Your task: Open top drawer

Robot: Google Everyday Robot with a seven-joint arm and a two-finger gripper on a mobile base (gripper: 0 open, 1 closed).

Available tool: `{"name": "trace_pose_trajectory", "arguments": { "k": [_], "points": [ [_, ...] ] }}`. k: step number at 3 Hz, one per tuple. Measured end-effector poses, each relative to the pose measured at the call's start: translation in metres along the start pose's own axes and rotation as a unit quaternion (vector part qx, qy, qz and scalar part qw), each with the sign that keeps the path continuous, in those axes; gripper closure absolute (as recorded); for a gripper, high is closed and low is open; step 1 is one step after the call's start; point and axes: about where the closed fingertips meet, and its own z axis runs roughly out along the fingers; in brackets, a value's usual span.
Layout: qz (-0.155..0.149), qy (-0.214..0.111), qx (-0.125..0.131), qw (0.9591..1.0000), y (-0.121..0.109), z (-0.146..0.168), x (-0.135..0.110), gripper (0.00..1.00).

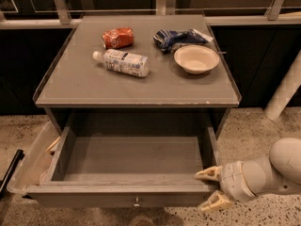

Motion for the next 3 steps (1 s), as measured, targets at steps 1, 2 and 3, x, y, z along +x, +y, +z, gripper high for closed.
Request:
{"name": "trace_pose_trajectory", "arguments": {
  "k": [1,2,3],
  "points": [
    [0.0,0.0,0.0,1.0,0.0,-0.001,-0.001,0.16],
    [-0.004,-0.005,-0.021,0.9997,0.03,0.001,0.009,0.39],
    [-0.004,-0.006,-0.021,0.9997,0.029,-0.003,0.005,0.63]
  ]
}}
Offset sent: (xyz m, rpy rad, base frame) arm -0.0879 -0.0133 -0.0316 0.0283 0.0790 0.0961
